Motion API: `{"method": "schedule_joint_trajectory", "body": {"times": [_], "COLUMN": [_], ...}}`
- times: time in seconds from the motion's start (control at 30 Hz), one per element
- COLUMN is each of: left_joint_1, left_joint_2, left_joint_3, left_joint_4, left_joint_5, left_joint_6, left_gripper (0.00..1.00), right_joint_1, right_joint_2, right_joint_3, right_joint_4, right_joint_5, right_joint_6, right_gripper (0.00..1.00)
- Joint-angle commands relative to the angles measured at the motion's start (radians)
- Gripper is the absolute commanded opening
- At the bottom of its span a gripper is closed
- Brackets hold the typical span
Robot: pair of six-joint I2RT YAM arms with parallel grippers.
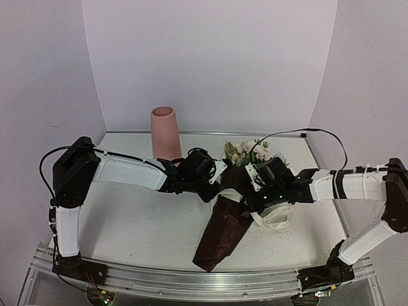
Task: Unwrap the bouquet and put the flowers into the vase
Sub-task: Untie the ribbon from the wrapping paper.
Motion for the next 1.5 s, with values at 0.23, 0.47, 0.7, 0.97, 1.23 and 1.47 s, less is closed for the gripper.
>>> {"method": "schedule_joint_trajectory", "body": {"times": [0.23, 0.47, 0.7, 0.97, 1.23, 1.47], "left_joint_1": [0.002, 0.001, 0.001, 0.001, 0.001, 0.001], "left_joint_2": [0.017, -0.018, -0.053, -0.056, -0.072, -0.089], "left_joint_3": [0.038, 0.01, -0.017, -0.008, 0.0, -0.002], "left_joint_4": [0.023, 0.023, 0.023, 0.023, 0.022, 0.02], "left_joint_5": [0.005, -0.006, 0.006, 0.013, 0.026, 0.032], "left_joint_6": [0.006, 0.013, 0.012, 0.004, 0.004, 0.007], "left_gripper": [0.31, 0.32, 0.34, 0.34, 0.35, 0.35], "right_joint_1": [0.007, 0.007, 0.007, 0.007, 0.007, 0.006], "right_joint_2": [-0.107, -0.16, -0.127, -0.043, -0.131, -0.24], "right_joint_3": [-0.002, -0.026, -0.018, -0.011, -0.032, -0.056], "right_joint_4": [-0.029, -0.032, -0.031, -0.035, -0.038, -0.064], "right_joint_5": [0.062, 0.065, 0.035, 0.026, 0.039, 0.027], "right_joint_6": [0.007, 0.007, -0.004, 0.003, 0.015, 0.024], "right_gripper": [0.3, 0.14, 0.42, 0.31, 0.1, 0.0]}}
